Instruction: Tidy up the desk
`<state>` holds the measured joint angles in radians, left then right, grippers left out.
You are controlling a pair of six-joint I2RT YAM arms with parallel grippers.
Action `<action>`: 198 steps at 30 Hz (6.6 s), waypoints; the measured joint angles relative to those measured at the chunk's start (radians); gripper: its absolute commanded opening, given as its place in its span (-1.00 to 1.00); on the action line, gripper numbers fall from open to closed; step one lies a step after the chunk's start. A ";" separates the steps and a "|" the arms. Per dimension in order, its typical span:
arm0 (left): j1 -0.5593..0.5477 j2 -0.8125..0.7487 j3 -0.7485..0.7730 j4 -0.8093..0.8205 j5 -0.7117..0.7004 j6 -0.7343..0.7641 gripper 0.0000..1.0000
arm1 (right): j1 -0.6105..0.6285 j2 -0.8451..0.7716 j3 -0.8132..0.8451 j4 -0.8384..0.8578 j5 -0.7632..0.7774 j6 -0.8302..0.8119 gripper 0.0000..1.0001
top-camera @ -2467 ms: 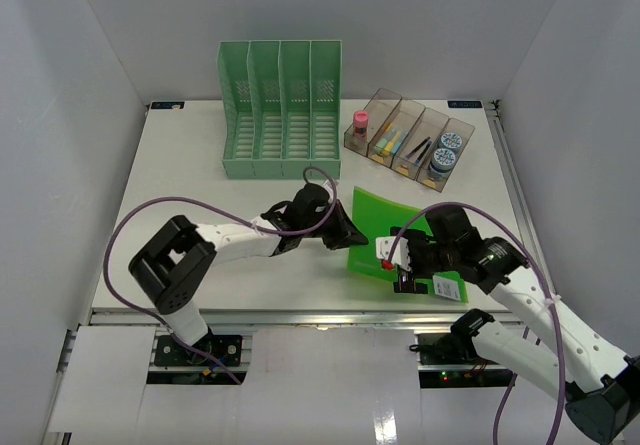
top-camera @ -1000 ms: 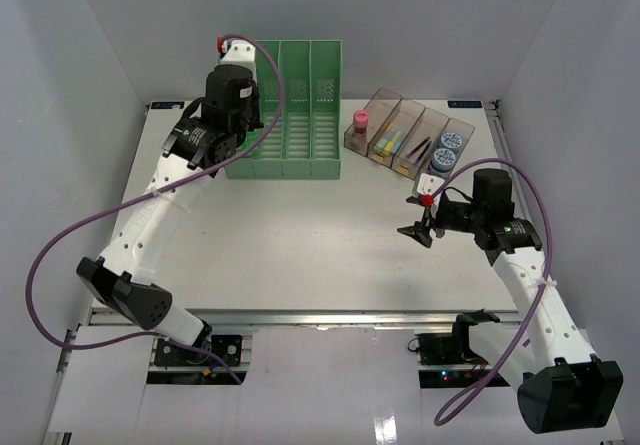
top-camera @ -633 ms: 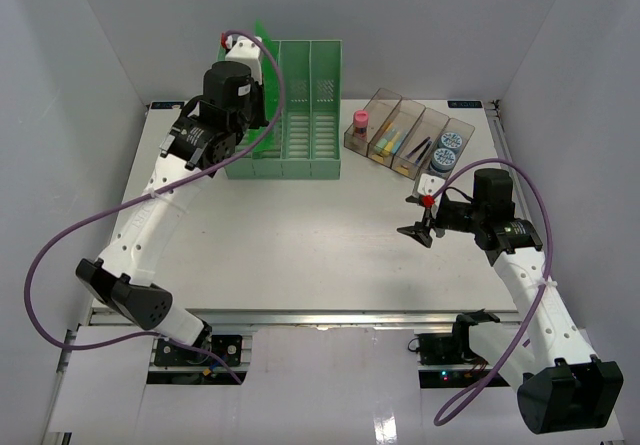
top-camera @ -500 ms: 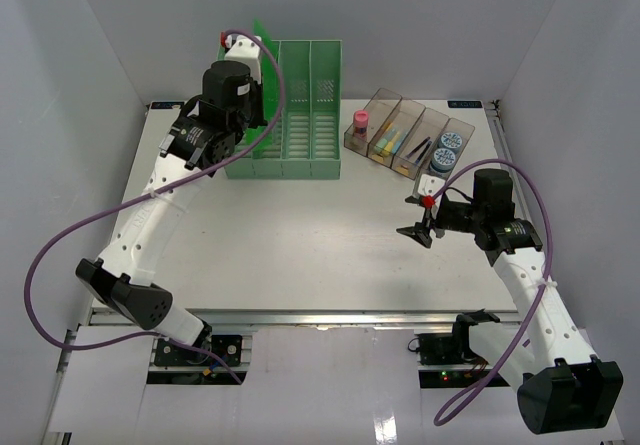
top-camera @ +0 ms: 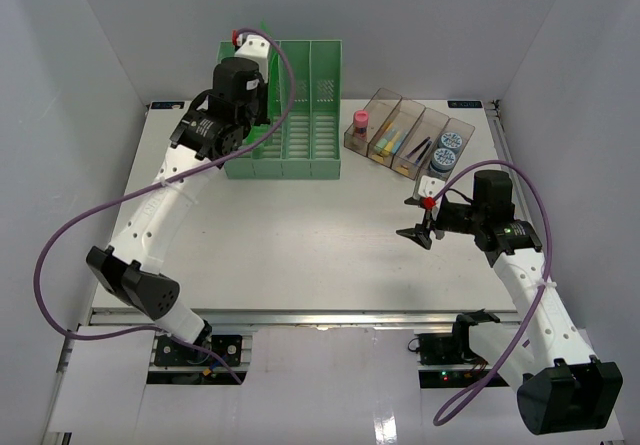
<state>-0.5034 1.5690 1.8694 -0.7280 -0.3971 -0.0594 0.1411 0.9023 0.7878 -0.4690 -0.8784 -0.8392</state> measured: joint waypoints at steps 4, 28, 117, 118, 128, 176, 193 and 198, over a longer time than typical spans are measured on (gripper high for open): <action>0.010 0.051 0.011 -0.031 0.028 -0.001 -1.00 | -0.004 -0.003 -0.001 0.000 -0.006 -0.001 0.53; 0.130 0.330 0.295 -0.145 0.196 -0.023 -0.39 | -0.017 -0.014 -0.001 0.000 -0.041 -0.002 0.53; 0.207 -0.568 -0.752 0.167 0.177 -0.518 -0.97 | -0.122 -0.010 -0.018 -0.008 -0.119 -0.006 0.54; 0.207 -0.569 -0.792 0.162 0.194 -0.517 -0.88 | -0.122 -0.010 -0.018 -0.008 -0.120 -0.006 0.54; 0.208 -0.622 -1.133 0.563 0.444 -0.265 0.41 | -0.122 -0.002 -0.018 -0.017 -0.127 -0.007 0.55; 0.215 0.095 -0.483 0.860 0.329 0.046 0.72 | -0.158 0.023 -0.018 -0.057 -0.127 -0.044 0.56; 0.218 -0.598 -0.826 0.859 0.501 -0.066 0.96 | -0.174 0.047 -0.018 -0.055 -0.115 -0.023 0.80; 0.217 -0.841 -1.112 0.821 0.756 -0.082 0.96 | -0.186 0.058 -0.018 -0.034 -0.067 0.028 0.80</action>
<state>-0.2865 0.7277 0.7572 0.0932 0.3588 -0.1415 -0.0448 0.9599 0.7696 -0.5027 -0.9458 -0.8108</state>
